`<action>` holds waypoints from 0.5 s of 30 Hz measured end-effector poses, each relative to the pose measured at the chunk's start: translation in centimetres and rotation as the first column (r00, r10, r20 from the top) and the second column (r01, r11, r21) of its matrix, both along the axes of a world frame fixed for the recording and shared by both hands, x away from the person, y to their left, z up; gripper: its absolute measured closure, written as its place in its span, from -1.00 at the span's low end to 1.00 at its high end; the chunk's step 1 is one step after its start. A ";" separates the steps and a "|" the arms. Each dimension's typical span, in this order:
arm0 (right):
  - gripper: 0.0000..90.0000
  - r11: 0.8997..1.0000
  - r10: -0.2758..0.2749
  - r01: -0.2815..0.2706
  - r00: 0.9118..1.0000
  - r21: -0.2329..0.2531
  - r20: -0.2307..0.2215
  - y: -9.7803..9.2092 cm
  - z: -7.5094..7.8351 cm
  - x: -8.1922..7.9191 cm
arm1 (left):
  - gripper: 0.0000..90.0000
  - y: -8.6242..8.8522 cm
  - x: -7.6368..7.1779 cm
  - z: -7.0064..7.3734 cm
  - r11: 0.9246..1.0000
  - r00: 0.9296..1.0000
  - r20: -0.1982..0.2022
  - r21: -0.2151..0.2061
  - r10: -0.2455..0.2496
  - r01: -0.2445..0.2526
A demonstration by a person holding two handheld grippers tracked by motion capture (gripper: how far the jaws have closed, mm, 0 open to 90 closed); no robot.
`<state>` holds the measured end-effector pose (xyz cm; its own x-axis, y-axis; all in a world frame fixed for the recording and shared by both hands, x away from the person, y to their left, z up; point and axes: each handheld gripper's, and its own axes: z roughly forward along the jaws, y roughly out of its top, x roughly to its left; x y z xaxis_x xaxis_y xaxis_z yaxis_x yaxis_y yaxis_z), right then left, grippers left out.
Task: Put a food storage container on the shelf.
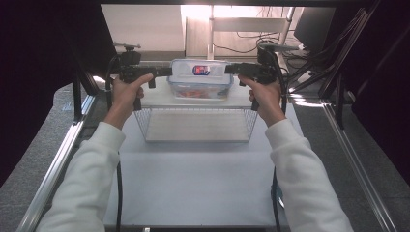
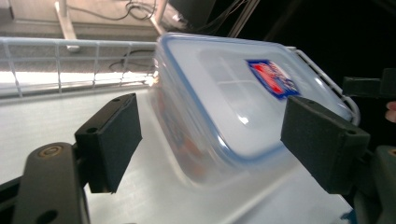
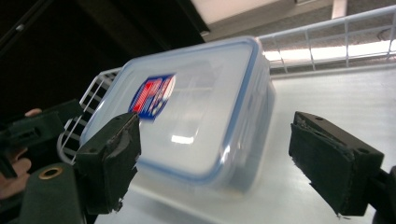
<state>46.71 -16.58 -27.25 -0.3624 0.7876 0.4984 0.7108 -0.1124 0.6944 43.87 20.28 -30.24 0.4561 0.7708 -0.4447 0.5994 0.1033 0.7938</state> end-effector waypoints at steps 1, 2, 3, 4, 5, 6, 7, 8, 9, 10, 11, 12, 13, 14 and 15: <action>-0.62 1.000 0.016 -0.016 1.000 -0.005 0.015 -0.4 0.0 -0.7 | -0.56 0.1 -0.5 0.0 1.000 1.000 0.005 -0.003 -0.010 0.010; -0.56 0.999 0.038 -0.037 0.998 -0.024 0.056 -1.0 0.0 -1.9 | -0.53 0.3 -1.2 -0.1 1.000 1.000 0.012 -0.001 -0.021 0.021; -0.56 0.999 0.038 -0.037 0.998 -0.024 0.056 -1.0 0.0 -1.9 | -0.53 0.4 -1.9 -0.2 1.000 0.999 0.019 0.011 -0.028 0.027; -0.54 0.997 0.051 -0.046 0.995 -0.058 0.084 -1.2 0.0 -2.7 | -0.51 0.5 -2.5 -0.3 0.999 0.999 0.018 0.024 -0.029 0.029; -0.53 0.992 0.083 -0.069 0.989 -0.105 0.127 -1.7 0.0 -4.1 | -0.49 0.5 -3.1 -0.5 0.999 0.999 0.015 0.039 -0.033 0.032; -0.53 0.990 0.098 -0.083 0.986 -0.110 0.138 -2.0 -0.1 -4.8 | -0.48 0.6 -3.7 -0.8 0.998 0.999 0.013 0.047 -0.038 0.037; -0.53 0.989 0.113 -0.097 0.983 -0.110 0.147 -2.2 -0.1 -5.5 | -0.48 0.5 -5.1 -1.4 0.997 0.998 0.024 0.062 -0.050 0.049; -0.53 0.987 0.130 -0.114 0.980 -0.111 0.154 -2.5 -0.2 -6.2 | -0.47 0.5 -5.1 -1.4 0.997 0.998 0.024 0.062 -0.050 0.049; -0.52 0.985 0.145 -0.128 0.977 -0.112 0.159 -2.8 -0.3 -7.0 | -0.47 0.3 -6.6 -2.0 0.995 0.997 0.042 0.077 -0.069 0.066; -0.52 0.985 0.145 -0.128 0.977 -0.112 0.159 -2.8 -0.3 -7.0 | -0.47 0.3 -6.6 -2.0 0.995 0.997 0.042 0.077 -0.069 0.066; -0.52 0.983 0.162 -0.144 0.973 -0.117 0.166 -3.0 -0.5 -7.7 | -0.47 0.2 -7.3 -2.3 0.994 0.995 0.051 0.083 -0.081 0.077; -0.52 0.980 0.176 -0.156 0.969 -0.124 0.175 -3.3 -0.8 -8.5 | -0.46 0.0 -8.1 -2.5 0.992 0.994 0.063 0.086 -0.093 0.088; -0.51 0.976 0.189 -0.165 0.964 -0.140 0.188 -3.5 -1.0 -9.2 | -0.46 -0.1 -8.9 -2.8 0.991 0.991 0.073 0.091 -0.108 0.101; -0.51 0.972 0.201 -0.169 0.957 -0.165 0.207 -3.7 -1.4 -9.9 | -0.46 -0.3 -9.6 -3.2 0.989 0.989 0.083 0.100 -0.120 0.112; -0.50 0.964 0.218 -0.173 0.949 -0.202 0.227 -4.2 -2.2 -11.3 | -0.46 -0.5 -10.3 -3.5 0.987 0.987 0.092 0.109 -0.130 0.120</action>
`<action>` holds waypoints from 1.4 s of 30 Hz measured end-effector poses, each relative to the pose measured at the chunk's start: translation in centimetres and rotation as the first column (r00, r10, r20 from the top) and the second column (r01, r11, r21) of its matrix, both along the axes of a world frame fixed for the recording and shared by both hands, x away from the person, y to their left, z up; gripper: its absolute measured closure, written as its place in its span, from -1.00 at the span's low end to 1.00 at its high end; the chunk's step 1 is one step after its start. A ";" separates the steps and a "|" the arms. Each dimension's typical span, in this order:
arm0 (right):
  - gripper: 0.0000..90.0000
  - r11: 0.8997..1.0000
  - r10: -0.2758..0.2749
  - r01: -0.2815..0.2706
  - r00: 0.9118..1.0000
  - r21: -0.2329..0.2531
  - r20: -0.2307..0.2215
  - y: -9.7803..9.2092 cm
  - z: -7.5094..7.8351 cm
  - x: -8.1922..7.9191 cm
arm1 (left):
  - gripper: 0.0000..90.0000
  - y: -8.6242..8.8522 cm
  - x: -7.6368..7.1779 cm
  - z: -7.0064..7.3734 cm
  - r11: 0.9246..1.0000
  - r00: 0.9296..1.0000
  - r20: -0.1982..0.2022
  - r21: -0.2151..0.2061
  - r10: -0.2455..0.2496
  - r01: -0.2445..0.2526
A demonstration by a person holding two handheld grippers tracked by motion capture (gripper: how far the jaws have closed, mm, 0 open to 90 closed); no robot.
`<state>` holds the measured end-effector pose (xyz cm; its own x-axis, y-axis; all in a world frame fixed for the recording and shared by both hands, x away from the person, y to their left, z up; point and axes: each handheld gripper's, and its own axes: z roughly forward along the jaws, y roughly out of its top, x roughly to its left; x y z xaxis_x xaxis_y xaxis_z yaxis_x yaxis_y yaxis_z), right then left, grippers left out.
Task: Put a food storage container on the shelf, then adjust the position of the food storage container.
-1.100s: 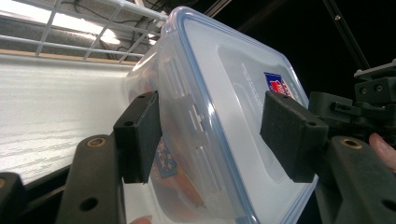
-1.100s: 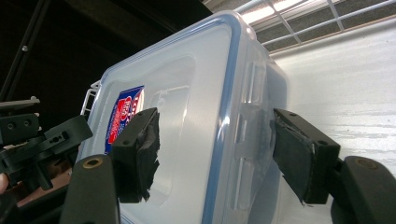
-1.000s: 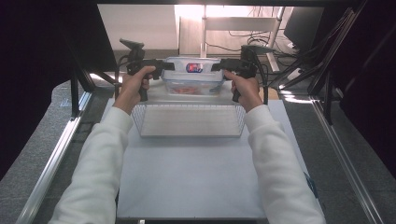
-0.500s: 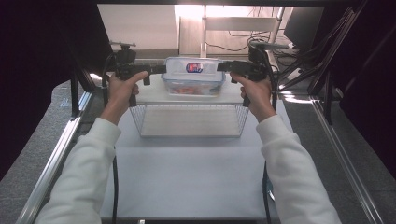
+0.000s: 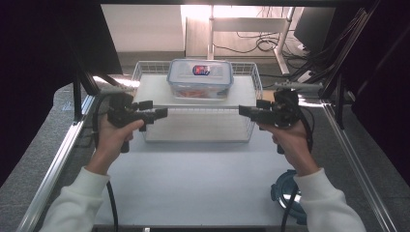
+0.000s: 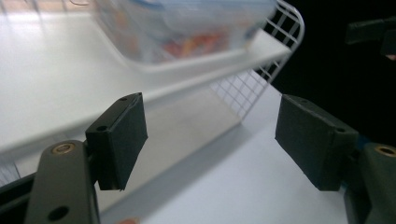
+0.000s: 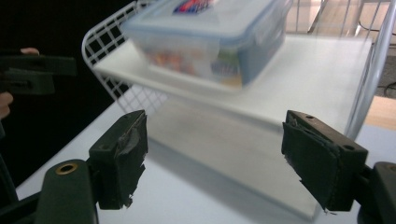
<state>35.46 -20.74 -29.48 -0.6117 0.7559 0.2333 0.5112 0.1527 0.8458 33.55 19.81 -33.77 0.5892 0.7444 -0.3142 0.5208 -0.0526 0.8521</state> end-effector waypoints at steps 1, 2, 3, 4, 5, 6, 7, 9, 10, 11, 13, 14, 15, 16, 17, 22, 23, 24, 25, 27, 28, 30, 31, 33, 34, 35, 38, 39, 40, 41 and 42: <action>-0.50 1.000 0.000 0.000 1.000 0.000 0.000 0.0 0.0 0.0 | -0.46 -0.2 -0.6 -0.4 1.000 1.000 0.006 0.013 -0.010 0.010; -0.48 1.000 0.023 -0.023 1.000 -0.005 -0.002 -0.5 -1.1 -1.0 | -0.46 -0.5 -1.8 -1.5 0.999 1.000 0.008 0.035 -0.018 0.018; -0.48 1.000 0.030 -0.030 1.000 -0.004 -0.004 -0.8 -1.6 -1.5 | -0.46 -0.5 -1.8 -1.5 0.999 1.000 0.008 0.035 -0.018 0.018; -0.48 1.000 0.030 -0.030 1.000 -0.004 -0.004 -0.8 -1.6 -1.5 | -0.46 -0.7 -2.4 -2.1 0.999 1.000 0.007 0.044 -0.021 0.020; -0.48 0.999 0.036 -0.036 0.999 -0.003 -0.005 -1.1 -2.2 -2.0 | -0.46 -0.9 -3.1 -2.8 0.997 1.000 0.010 0.068 -0.025 0.025; -0.47 0.999 0.052 -0.052 0.999 0.000 -0.004 -1.7 -3.3 -3.0 | -0.46 -1.2 -4.1 -3.9 0.996 1.000 0.012 0.086 -0.024 0.023; -0.47 0.999 0.052 -0.052 0.999 0.000 -0.004 -1.7 -3.3 -3.0 | -0.46 -1.2 -4.1 -3.9 0.996 1.000 0.012 0.086 -0.024 0.023; -0.47 0.998 0.056 -0.056 0.998 -0.001 -0.005 -2.6 -5.2 -4.5 | -0.46 -1.4 -5.3 -5.2 0.994 1.000 0.011 0.106 -0.022 0.021; -0.47 0.998 0.055 -0.055 0.998 -0.005 -0.002 -2.8 -5.6 -4.8 | -0.46 -1.6 -6.1 -6.2 0.991 1.000 0.010 0.131 -0.023 0.021; -0.46 0.999 0.053 -0.053 0.999 -0.011 -0.004 -3.1 -6.1 -5.3 | -0.46 -1.6 -6.1 -6.2 0.991 1.000 0.010 0.131 -0.023 0.021; -0.46 0.999 0.049 -0.049 0.999 -0.018 -0.004 -3.3 -6.7 -5.6 | -0.47 -1.7 -6.9 -7.3 0.990 0.999 -0.006 0.137 -0.032 0.033; -0.46 0.998 0.048 -0.048 0.999 -0.027 -0.009 -3.6 -7.3 -6.0 | -0.47 -1.8 -7.2 -7.8 0.990 0.999 -0.021 0.135 -0.039 0.041; -0.46 0.998 0.043 -0.043 0.999 -0.036 -0.011 -3.8 -7.8 -6.3 | -0.47 -1.8 -7.5 -8.4 0.989 0.999 -0.026 0.143 -0.040 0.043; -0.46 0.996 0.035 -0.036 0.999 -0.076 -0.017 -4.3 -8.9 -6.8 | -0.47 -1.9 -7.9 -9.2 0.988 0.999 -0.034 0.148 -0.034 0.039; -0.46 0.995 0.030 -0.032 0.999 -0.098 -0.015 -4.4 -9.4 -6.9 | -0.47 -1.9 -7.9 -9.2 0.988 0.999 -0.034 0.148 -0.034 0.039; -0.45 0.990 0.037 -0.045 0.997 -0.131 -0.063 -5.0 -11.8 -7.4 | -0.48 -2.3 -8.3 -11.6 0.983 0.997 -0.076 0.178 -0.028 0.041; -0.45 0.990 0.037 -0.045 0.997 -0.131 -0.063 -5.0 -11.8 -7.4 | -0.48 -2.3 -8.2 -11.9 0.982 0.996 -0.085 0.186 -0.021 0.037; -0.45 0.989 0.040 -0.049 0.997 -0.137 -0.070 -5.0 -12.2 -7.3 | -0.48 -2.4 -8.0 -12.3 0.982 0.995 -0.095 0.187 -0.017 0.035; -0.45 0.988 0.040 -0.052 0.996 -0.144 -0.081 -5.0 -12.6 -7.3 | -0.48 -2.3 -7.9 -12.7 0.983 0.994 -0.109 0.178 -0.021 0.040; -0.45 0.986 0.043 -0.057 0.995 -0.159 -0.091 -4.9 -13.2 -7.3 | -0.48 -2.3 -7.8 -13.0 0.983 0.993 -0.116 0.182 -0.017 0.038; -0.45 0.985 0.043 -0.058 0.994 -0.164 -0.096 -4.8 -13.4 -7.2 | -0.48 -2.3 -7.8 -13.1 0.982 0.994 -0.112 0.187 -0.009 0.030; -0.46 0.984 0.044 -0.060 0.994 -0.165 -0.099 -4.7 -13.6 -7.1 | -0.47 -2.2 -7.9 -13.2 0.983 0.994 -0.110 0.180 -0.006 0.025; -0.46 0.985 0.042 -0.058 0.994 -0.163 -0.100 -4.6 -13.6 -7.1 | -0.47 -2.1 -7.9 -13.3 0.983 0.994 -0.113 0.180 -0.004 0.025; -0.45 0.985 0.044 -0.060 0.994 -0.160 -0.102 -4.6 -13.6 -7.1 | -0.47 -2.0 -7.9 -13.6 0.983 0.993 -0.116 0.185 0.002 0.020; -0.45 0.985 0.051 -0.068 0.993 -0.157 -0.109 -4.6 -13.5 -7.2 | -0.47 -2.0 -7.9 -13.6 0.982 0.993 -0.118 0.186 0.006 0.017; -0.46 0.985 0.052 -0.069 0.993 -0.159 -0.108 -4.6 -13.5 -7.3 | -0.47 -1.9 -7.9 -13.8 0.982 0.993 -0.119 0.188 0.011 0.012; -0.45 0.986 0.047 -0.062 0.994 -0.155 -0.103 -4.8 -13.3 -7.4 | -0.47 -1.9 -8.0 -13.8 0.982 0.993 -0.117 0.186 0.016 0.006; -0.45 0.986 0.047 -0.062 0.994 -0.155 -0.103 -4.8 -13.3 -7.4 | -0.47 -1.9 -8.1 -13.8 0.982 0.993 -0.115 0.186 0.018 0.003; -0.45 0.986 0.045 -0.060 0.994 -0.155 -0.102 -5.0 -13.2 -7.5 | -0.47 -1.9 -8.1 -13.8 0.982 0.993 -0.113 0.189 0.019 0.003; -0.44 0.985 0.036 -0.051 0.995 -0.162 -0.091 -5.2 -12.9 -7.5 | -0.47 -1.9 -8.2 -13.8 0.981 0.994 -0.109 0.193 0.022 -0.001; -0.44 0.985 0.036 -0.051 0.995 -0.162 -0.091 -5.2 -12.9 -7.5 | -0.47 -2.0 -8.2 -13.8 0.981 0.994 -0.107 0.195 0.023 -0.001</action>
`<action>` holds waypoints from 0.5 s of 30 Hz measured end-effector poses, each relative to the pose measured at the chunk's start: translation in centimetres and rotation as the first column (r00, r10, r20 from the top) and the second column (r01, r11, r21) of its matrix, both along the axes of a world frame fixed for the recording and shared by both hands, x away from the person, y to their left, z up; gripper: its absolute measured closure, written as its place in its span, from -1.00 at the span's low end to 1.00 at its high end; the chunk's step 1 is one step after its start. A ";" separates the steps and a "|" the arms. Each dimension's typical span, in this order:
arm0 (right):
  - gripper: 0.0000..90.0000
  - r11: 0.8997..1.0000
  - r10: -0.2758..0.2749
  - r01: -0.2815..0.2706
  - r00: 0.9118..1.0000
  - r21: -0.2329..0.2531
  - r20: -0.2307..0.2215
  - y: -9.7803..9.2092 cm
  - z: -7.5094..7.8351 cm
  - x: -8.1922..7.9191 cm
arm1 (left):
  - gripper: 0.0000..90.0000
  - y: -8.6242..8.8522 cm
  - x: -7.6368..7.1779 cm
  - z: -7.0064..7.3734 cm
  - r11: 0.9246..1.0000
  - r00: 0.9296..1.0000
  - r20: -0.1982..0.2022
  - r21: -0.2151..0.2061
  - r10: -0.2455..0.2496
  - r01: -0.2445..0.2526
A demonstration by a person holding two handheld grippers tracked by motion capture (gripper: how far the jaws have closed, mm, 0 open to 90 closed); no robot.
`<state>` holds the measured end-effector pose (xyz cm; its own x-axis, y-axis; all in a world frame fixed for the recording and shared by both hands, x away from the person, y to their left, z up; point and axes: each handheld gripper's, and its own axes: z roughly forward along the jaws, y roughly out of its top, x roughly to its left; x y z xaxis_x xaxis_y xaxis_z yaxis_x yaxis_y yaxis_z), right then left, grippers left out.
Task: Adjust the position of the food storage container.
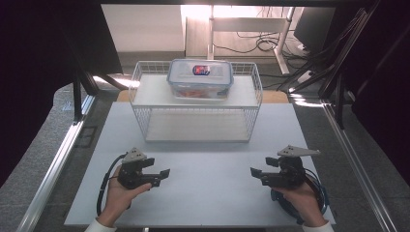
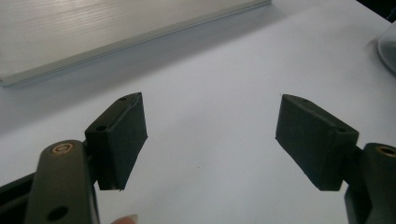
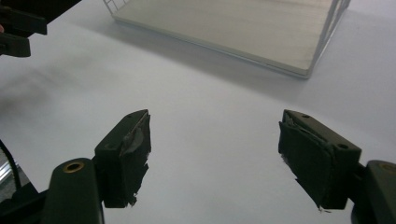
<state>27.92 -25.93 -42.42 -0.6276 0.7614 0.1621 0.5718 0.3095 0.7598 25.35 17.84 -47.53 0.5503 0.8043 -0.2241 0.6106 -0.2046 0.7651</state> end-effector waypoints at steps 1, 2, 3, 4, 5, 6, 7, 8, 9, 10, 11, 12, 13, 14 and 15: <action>-0.43 1.000 -0.001 0.001 1.000 -0.003 0.000 -0.1 0.1 0.0 | -0.47 0.0 0.0 0.0 1.000 1.000 0.001 0.000 0.000 0.000; -0.42 1.000 -0.003 0.003 1.000 -0.005 0.001 -0.2 0.2 -0.1 | -0.47 -0.1 0.0 0.0 1.000 1.000 0.000 0.001 -0.001 0.001; -0.40 1.000 -0.011 0.011 1.000 -0.011 0.005 -0.5 0.3 -0.2 | -0.47 -0.1 0.0 0.0 1.000 1.000 0.000 0.003 -0.001 0.001; -0.40 1.000 -0.011 0.011 1.000 -0.011 0.005 -0.5 0.3 -0.2 | -0.47 -0.1 0.0 -0.1 1.000 1.000 0.000 0.005 -0.001 0.001; -0.38 1.000 -0.025 0.025 1.000 -0.016 0.004 -1.0 0.3 -0.2 | -0.47 -0.2 0.0 -0.1 1.000 1.000 -0.002 0.009 -0.004 0.004; -0.38 1.000 -0.025 0.025 1.000 -0.016 0.004 -1.0 0.3 -0.2 | -0.47 -0.2 0.0 -0.1 1.000 1.000 -0.002 0.011 -0.004 0.004; -0.37 0.999 -0.030 0.030 1.000 -0.018 0.004 -1.2 0.3 -0.2 | -0.47 -0.2 0.0 -0.2 1.000 1.000 -0.003 0.015 -0.006 0.006; -0.36 0.999 -0.038 0.038 0.999 -0.019 0.003 -1.5 0.3 -0.1 | -0.47 -0.2 0.1 -0.2 1.000 1.000 -0.006 0.018 -0.007 0.007; -0.35 0.998 -0.062 0.061 0.998 -0.031 -0.001 -2.2 0.3 -0.1 | -0.48 -0.2 0.1 -0.2 1.000 1.000 -0.006 0.020 -0.008 0.008; -0.34 0.996 -0.077 0.077 0.997 -0.037 -0.001 -2.6 0.3 -0.1 | -0.48 -0.2 0.2 -0.3 1.000 1.000 -0.009 0.027 -0.007 0.007; -0.34 0.996 -0.077 0.077 0.997 -0.037 -0.001 -2.6 0.3 -0.1 | -0.48 -0.2 0.2 -0.3 1.000 1.000 -0.009 0.027 -0.007 0.007; -0.34 0.995 -0.093 0.092 0.996 -0.039 -0.006 -3.1 0.4 -0.2 | -0.48 -0.2 0.2 -0.3 1.000 1.000 -0.008 0.028 -0.006 0.006; -0.32 0.994 -0.106 0.106 0.994 -0.033 -0.010 -3.7 0.4 -0.3 | -0.48 -0.1 0.2 -0.3 1.000 1.000 -0.010 0.026 -0.002 0.002; -0.30 0.992 -0.125 0.125 0.992 -0.033 -0.008 -4.4 0.4 -0.5 | -0.48 -0.1 0.2 -0.3 1.000 1.000 -0.011 0.020 0.000 0.000; -0.28 0.989 -0.144 0.144 0.990 -0.044 -0.006 -5.1 0.5 -0.7 | -0.48 0.0 0.2 -0.3 1.000 1.000 -0.013 0.018 0.000 0.000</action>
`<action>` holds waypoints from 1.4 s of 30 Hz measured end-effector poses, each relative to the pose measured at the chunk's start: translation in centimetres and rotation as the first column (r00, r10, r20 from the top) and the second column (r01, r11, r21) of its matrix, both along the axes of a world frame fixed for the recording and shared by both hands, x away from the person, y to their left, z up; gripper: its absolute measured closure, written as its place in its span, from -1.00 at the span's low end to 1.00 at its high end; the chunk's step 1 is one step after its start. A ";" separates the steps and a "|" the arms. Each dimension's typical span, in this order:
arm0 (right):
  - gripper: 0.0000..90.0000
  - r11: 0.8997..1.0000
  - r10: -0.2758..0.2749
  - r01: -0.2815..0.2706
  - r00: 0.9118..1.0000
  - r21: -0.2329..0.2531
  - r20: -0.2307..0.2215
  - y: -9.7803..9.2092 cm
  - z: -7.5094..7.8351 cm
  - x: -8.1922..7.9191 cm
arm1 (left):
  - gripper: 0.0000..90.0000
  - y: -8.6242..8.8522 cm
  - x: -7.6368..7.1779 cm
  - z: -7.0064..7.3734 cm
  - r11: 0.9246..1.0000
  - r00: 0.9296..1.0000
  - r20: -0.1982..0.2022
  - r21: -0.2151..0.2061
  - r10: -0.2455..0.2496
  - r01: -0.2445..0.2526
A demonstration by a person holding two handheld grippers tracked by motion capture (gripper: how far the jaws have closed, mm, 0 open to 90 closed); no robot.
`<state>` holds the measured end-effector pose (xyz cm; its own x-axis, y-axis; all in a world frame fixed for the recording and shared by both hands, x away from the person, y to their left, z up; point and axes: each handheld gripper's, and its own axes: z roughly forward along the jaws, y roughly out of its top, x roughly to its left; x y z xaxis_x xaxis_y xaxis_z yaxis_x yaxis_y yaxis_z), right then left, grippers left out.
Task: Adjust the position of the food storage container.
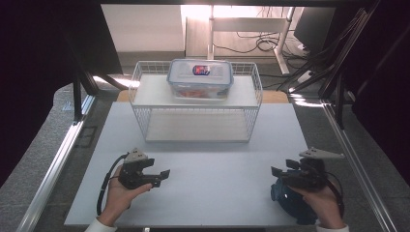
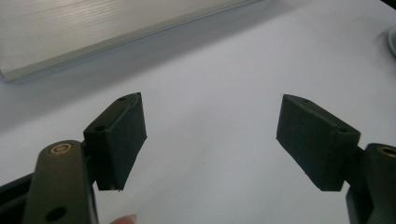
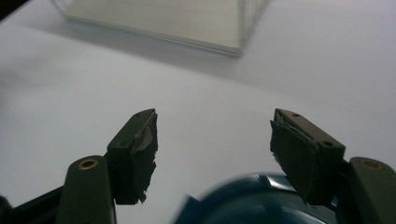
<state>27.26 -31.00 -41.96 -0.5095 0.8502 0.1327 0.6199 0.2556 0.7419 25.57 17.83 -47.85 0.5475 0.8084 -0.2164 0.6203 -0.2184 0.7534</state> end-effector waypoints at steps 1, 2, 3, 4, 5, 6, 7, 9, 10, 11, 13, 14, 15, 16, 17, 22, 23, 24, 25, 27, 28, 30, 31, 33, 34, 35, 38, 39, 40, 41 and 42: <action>-0.27 1.000 -0.014 0.014 1.000 -0.012 0.005 -0.5 0.0 -0.1 | -0.48 0.0 0.0 0.0 1.000 1.000 -0.001 0.000 0.000 0.000; -0.25 0.999 -0.037 0.037 0.999 -0.021 0.002 -1.3 0.0 -0.3 | -0.48 0.0 0.0 0.0 1.000 1.000 -0.001 0.001 0.000 0.000; -0.21 0.999 -0.049 0.049 0.999 -0.020 -0.001 -1.8 -0.1 -0.5 | -0.48 0.0 0.0 0.0 1.000 1.000 -0.002 0.002 0.001 -0.001; -0.18 0.998 -0.067 0.067 0.998 -0.016 -0.007 -2.5 -0.1 -0.6 | -0.48 0.0 0.1 -0.1 1.000 1.000 -0.003 0.002 0.002 -0.002; -0.14 0.996 -0.084 0.083 0.996 -0.013 -0.015 -3.1 -0.1 -0.8 | -0.48 0.0 0.1 -0.1 1.000 1.000 -0.006 0.002 0.001 -0.001; -0.08 0.994 -0.110 0.110 0.994 -0.013 -0.020 -4.3 -0.1 -1.1 | -0.49 -0.1 0.1 -0.2 1.000 1.000 -0.010 0.010 0.002 -0.001; -0.05 0.992 -0.123 0.123 0.992 -0.014 -0.020 -4.9 -0.1 -1.3 | -0.49 -0.1 0.1 -0.2 1.000 1.000 -0.010 0.010 0.002 -0.001; -0.03 0.991 -0.137 0.137 0.990 -0.012 -0.023 -5.4 -0.1 -1.6 | -0.49 0.0 0.1 -0.2 1.000 1.000 -0.012 0.012 0.004 -0.003; 0.01 0.988 -0.152 0.152 0.988 -0.011 -0.022 -5.9 -0.1 -1.9 | -0.49 0.0 0.0 -0.2 1.000 1.000 -0.012 0.011 0.005 -0.005; 0.04 0.986 -0.165 0.165 0.986 -0.016 -0.023 -6.4 -0.2 -2.2 | -0.49 0.0 -0.1 -0.2 1.000 1.000 -0.012 0.010 0.007 -0.007; 0.10 0.980 -0.196 0.195 0.980 -0.034 -0.030 -7.4 -0.4 -2.7 | -0.49 0.0 -0.3 -0.2 1.000 1.000 -0.012 0.002 0.006 -0.006; 0.13 0.977 -0.211 0.209 0.977 -0.048 -0.037 -7.9 -0.6 -3.0 | -0.49 0.1 -0.3 -0.2 1.000 1.000 -0.012 0.001 0.006 -0.006; 0.18 0.972 -0.229 0.226 0.972 -0.059 -0.044 -8.6 -0.7 -3.3 | -0.49 0.1 -0.4 -0.3 1.000 1.000 -0.013 0.002 0.009 -0.009; 0.26 0.966 -0.254 0.250 0.966 -0.070 -0.049 -9.5 -0.8 -3.7 | -0.49 0.1 -0.4 -0.3 1.000 1.000 -0.014 0.002 0.010 -0.010; 0.26 0.966 -0.254 0.250 0.966 -0.070 -0.049 -9.5 -0.8 -3.7 | -0.49 0.1 -0.4 -0.3 1.000 1.000 -0.016 0.003 0.011 -0.011; 0.59 0.939 -0.329 0.318 0.942 -0.131 -0.066 -11.5 -1.4 -4.8 | -0.48 0.1 -0.4 -0.3 1.000 1.000 -0.006 -0.002 0.021 -0.021; 0.65 0.935 -0.339 0.327 0.938 -0.139 -0.070 -11.7 -1.6 -4.9 | -0.48 0.1 -0.5 -0.2 1.000 1.000 -0.002 -0.009 0.024 -0.024; 0.73 0.931 -0.348 0.334 0.935 -0.148 -0.075 -11.9 -1.7 -5.1 | -0.48 0.1 -0.5 -0.2 1.000 1.000 -0.002 -0.009 0.024 -0.024; 0.80 0.928 -0.353 0.337 0.932 -0.158 -0.086 -12.1 -1.9 -5.3 | -0.48 0.0 -0.5 -0.2 1.000 1.000 0.000 -0.010 0.027 -0.027; 0.91 0.920 -0.365 0.341 0.925 -0.194 -0.105 -12.4 -2.5 -5.4 | -0.48 0.1 -0.5 -0.2 1.000 1.000 -0.002 -0.005 0.027 -0.027; 0.95 0.918 -0.365 0.336 0.924 -0.212 -0.114 -12.5 -2.8 -5.4 | -0.48 0.0 -0.5 -0.3 1.000 1.000 -0.001 -0.004 0.028 -0.028; 0.97 0.920 -0.359 0.326 0.924 -0.217 -0.134 -12.5 -3.1 -5.4 | -0.48 0.0 -0.5 -0.3 1.000 1.000 -0.002 -0.005 0.027 -0.027; 0.97 0.924 -0.349 0.313 0.924 -0.218 -0.154 -12.4 -3.3 -5.4 | -0.48 0.0 -0.5 -0.3 1.000 1.000 -0.002 -0.004 0.027 -0.027; 0.98 0.935 -0.314 0.265 0.928 -0.234 -0.201 -11.9 -3.9 -5.3 | -0.48 0.0 -0.5 -0.3 1.000 1.000 -0.002 -0.004 0.024 -0.024; 0.98 0.935 -0.314 0.265 0.928 -0.234 -0.201 -11.9 -3.9 -5.3 | -0.48 0.0 -0.5 -0.3 1.000 1.000 -0.002 -0.004 0.025 -0.025; 0.98 0.941 -0.299 0.252 0.931 -0.225 -0.209 -11.8 -3.9 -5.4 | -0.48 0.0 -0.5 -0.3 1.000 1.000 -0.001 -0.004 0.027 -0.027; 0.98 0.938 -0.302 0.252 0.931 -0.239 -0.205 -11.6 -3.9 -5.4 | -0.48 0.2 -0.5 -0.4 1.000 1.000 -0.002 -0.005 0.027 -0.027; 0.98 0.938 -0.303 0.252 0.931 -0.238 -0.205 -11.6 -3.9 -5.5 | -0.48 0.2 -0.4 -0.4 1.000 1.000 -0.004 -0.002 0.028 -0.028; 0.98 0.936 -0.303 0.251 0.932 -0.245 -0.201 -11.6 -3.9 -5.5 | -0.48 0.2 -0.4 -0.5 1.000 1.000 -0.005 -0.001 0.029 -0.029; 0.98 0.937 -0.300 0.249 0.932 -0.246 -0.201 -11.5 -3.9 -5.5 | -0.48 0.2 -0.3 -0.5 1.000 1.000 -0.007 0.006 0.025 -0.025; 0.98 0.937 -0.300 0.249 0.932 -0.246 -0.201 -11.5 -3.9 -5.5 | -0.48 0.2 -0.3 -0.5 1.000 1.000 -0.007 0.006 0.025 -0.025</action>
<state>21.80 -42.52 -45.87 -0.2287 0.9733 0.0191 0.8361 0.1864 0.5159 25.23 17.99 -48.40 0.5254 0.8233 -0.2149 0.6307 -0.2073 0.7478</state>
